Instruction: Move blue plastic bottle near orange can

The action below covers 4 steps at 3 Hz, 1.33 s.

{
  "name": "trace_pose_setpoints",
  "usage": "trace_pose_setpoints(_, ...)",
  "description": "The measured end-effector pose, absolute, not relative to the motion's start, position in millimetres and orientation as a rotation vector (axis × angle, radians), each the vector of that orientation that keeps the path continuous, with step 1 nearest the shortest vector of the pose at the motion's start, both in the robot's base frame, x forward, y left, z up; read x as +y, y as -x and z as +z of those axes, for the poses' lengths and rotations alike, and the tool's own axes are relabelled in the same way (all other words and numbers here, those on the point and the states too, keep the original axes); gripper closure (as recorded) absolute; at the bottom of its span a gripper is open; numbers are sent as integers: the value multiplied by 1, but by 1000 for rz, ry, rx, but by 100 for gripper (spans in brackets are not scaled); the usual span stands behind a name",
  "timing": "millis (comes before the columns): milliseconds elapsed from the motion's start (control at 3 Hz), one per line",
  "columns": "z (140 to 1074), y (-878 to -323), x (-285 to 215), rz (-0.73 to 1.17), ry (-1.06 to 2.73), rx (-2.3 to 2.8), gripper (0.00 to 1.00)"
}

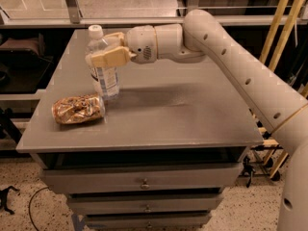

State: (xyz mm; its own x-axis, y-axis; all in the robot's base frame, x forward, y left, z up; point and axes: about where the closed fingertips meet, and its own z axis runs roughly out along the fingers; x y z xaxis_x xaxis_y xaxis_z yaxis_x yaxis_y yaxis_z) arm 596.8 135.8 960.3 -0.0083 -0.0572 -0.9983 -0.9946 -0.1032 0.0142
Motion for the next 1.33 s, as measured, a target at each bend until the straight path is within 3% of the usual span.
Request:
trace_pose_setpoints(333, 955, -591, 136, 1278, 1308, 1230, 100)
trace_pose_setpoints(667, 956, -590, 138, 1281, 1313, 1227, 83)
trace_pose_setpoints(1333, 957, -587, 145, 1289, 1322, 1220, 26)
